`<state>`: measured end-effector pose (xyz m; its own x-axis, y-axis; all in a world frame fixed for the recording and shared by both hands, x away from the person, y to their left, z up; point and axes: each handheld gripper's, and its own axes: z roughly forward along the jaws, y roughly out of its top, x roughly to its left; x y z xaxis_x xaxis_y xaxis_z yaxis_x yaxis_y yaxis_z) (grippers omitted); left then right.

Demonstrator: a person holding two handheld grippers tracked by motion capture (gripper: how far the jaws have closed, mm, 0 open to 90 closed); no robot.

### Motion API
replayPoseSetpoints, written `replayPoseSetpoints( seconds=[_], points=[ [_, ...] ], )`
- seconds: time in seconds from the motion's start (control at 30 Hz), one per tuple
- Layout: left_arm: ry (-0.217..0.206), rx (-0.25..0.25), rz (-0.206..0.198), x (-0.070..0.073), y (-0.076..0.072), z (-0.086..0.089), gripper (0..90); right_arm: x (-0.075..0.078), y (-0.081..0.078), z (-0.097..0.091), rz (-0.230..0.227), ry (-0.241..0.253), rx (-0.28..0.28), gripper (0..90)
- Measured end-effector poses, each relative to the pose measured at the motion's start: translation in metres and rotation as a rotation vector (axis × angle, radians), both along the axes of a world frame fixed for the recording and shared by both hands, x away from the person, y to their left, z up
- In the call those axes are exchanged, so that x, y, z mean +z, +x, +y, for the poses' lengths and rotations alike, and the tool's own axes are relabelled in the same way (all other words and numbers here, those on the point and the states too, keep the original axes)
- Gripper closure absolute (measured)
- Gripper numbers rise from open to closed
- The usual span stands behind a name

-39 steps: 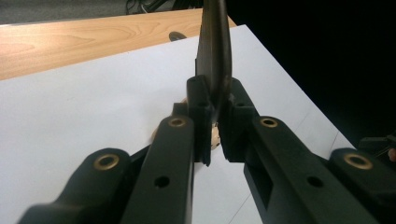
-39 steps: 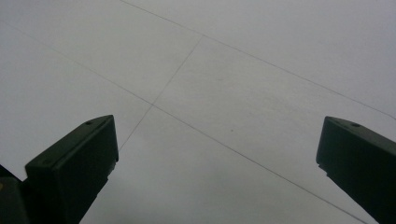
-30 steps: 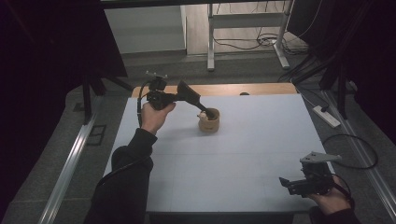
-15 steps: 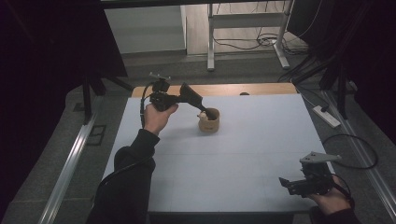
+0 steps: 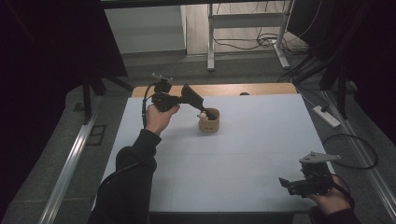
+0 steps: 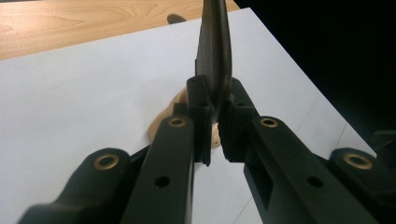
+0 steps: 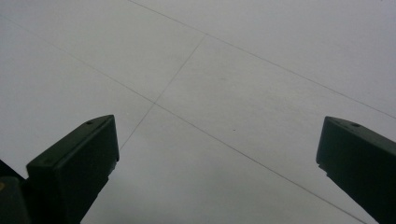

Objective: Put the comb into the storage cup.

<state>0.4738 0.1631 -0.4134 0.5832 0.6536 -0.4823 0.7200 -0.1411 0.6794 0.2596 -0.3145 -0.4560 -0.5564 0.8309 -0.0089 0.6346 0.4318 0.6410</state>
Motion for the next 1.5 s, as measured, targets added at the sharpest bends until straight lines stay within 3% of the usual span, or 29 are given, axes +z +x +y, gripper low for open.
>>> replayPoseSetpoints(
  seconds=[0.33,0.83,1.23,1.5],
  points=[
    [-0.004,0.006,0.013,-0.005,0.002,-0.001,83.0,0.000,0.000,0.000,0.001,-0.002,0.002,0.0],
    [-0.077,0.032,0.054,-0.018,0.003,0.010,82.8,0.000,0.000,0.001,0.002,-0.007,0.006,0.0],
    [-0.077,0.042,0.020,-0.020,0.001,0.009,81.3,0.000,0.000,0.001,0.003,-0.008,0.007,0.0],
    [-0.041,0.059,-0.026,-0.022,0.001,0.006,70.7,0.000,0.000,0.001,0.004,-0.009,0.006,0.0]
  ],
)
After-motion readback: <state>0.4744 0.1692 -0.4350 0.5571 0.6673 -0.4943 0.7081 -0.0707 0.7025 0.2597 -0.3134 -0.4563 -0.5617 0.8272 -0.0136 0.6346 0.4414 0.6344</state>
